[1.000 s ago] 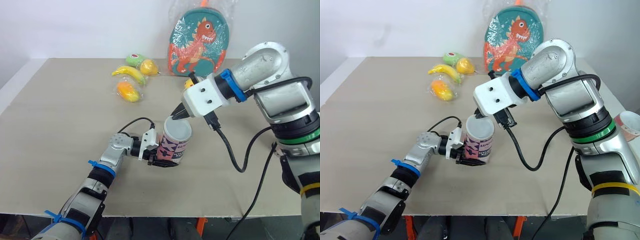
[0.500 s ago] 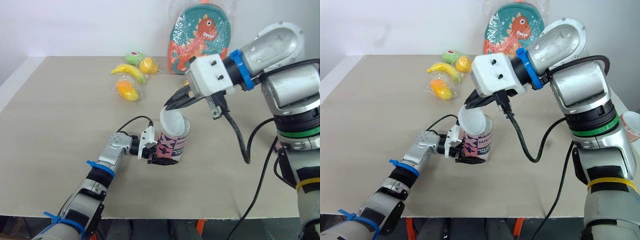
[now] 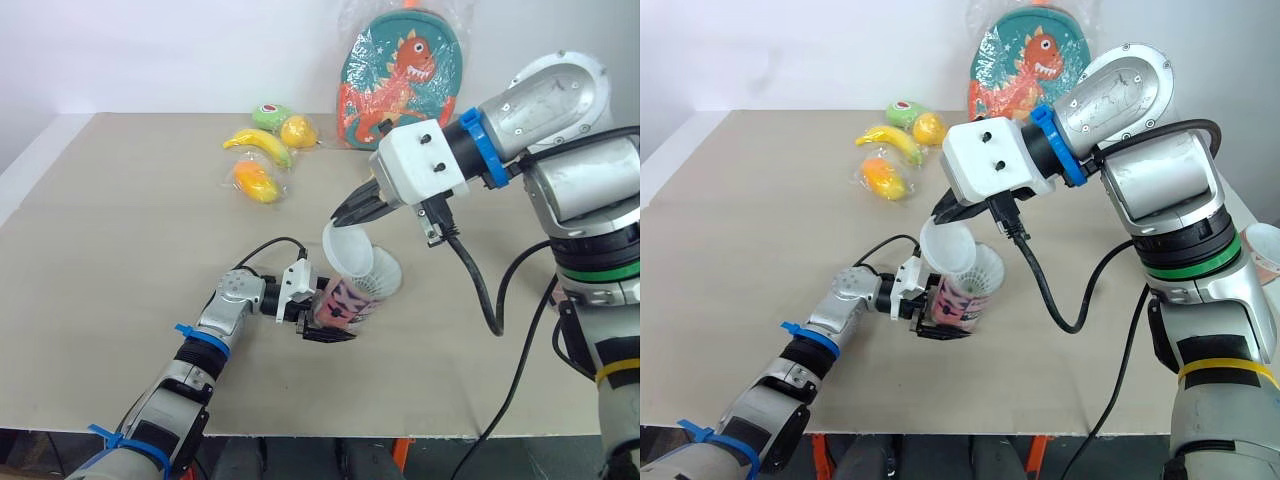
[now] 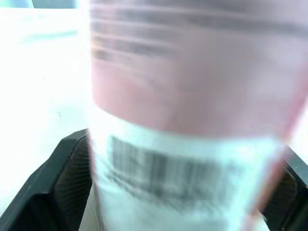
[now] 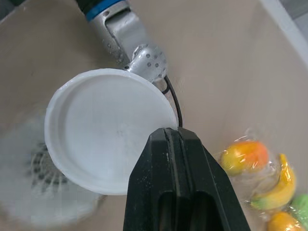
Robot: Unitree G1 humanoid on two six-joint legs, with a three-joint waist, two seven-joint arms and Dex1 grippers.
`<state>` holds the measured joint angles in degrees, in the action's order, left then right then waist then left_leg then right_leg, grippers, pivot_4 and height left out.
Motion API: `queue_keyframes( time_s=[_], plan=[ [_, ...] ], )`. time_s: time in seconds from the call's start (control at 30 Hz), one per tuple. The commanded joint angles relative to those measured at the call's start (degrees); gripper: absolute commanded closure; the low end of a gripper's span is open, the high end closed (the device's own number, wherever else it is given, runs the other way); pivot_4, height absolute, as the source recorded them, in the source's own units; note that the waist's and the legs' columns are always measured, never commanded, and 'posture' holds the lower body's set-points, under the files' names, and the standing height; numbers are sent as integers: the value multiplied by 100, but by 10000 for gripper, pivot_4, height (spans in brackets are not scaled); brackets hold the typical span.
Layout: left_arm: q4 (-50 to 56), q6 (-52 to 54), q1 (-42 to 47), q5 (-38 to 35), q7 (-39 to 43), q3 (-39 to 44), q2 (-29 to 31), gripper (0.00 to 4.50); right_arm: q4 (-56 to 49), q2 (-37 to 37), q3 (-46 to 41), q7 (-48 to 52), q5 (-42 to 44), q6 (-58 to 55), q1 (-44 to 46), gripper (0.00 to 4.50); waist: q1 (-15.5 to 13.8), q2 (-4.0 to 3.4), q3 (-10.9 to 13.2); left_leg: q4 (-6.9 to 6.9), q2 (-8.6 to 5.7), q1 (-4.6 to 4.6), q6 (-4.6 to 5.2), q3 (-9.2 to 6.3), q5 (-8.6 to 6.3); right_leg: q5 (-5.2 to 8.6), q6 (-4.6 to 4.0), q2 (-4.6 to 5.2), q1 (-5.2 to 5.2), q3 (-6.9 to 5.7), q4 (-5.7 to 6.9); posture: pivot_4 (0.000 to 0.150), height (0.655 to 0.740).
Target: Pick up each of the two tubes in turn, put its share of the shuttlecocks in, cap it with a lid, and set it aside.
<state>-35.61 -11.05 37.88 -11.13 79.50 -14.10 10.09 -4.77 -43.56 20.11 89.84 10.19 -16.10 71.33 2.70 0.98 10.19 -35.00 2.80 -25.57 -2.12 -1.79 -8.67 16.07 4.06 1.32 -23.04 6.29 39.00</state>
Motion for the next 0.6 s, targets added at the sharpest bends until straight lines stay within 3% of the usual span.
queue_keyframes(
  time_s=[0.03,0.37,0.6],
  plan=[
    [-35,80,-131,71,-13,-65,19,1660,-23,-38,-55,91,-66,91,80,45000,0,0,0,0,0,0,0,0,0,0,0,0,0,0,0,1500,7347],
    [387,527,-145,-335,-78,166,-126,1660,30,-39,-68,140,-88,108,113,45000,0,0,0,0,0,0,0,0,0,0,-1,0,0,0,0,1500,7347],
    [567,572,-242,-237,-68,90,-48,1660,63,-50,-73,176,-101,126,127,45000,0,0,0,4,0,-1,0,0,0,0,-2,0,-2,0,1,1500,7347]
  ],
)
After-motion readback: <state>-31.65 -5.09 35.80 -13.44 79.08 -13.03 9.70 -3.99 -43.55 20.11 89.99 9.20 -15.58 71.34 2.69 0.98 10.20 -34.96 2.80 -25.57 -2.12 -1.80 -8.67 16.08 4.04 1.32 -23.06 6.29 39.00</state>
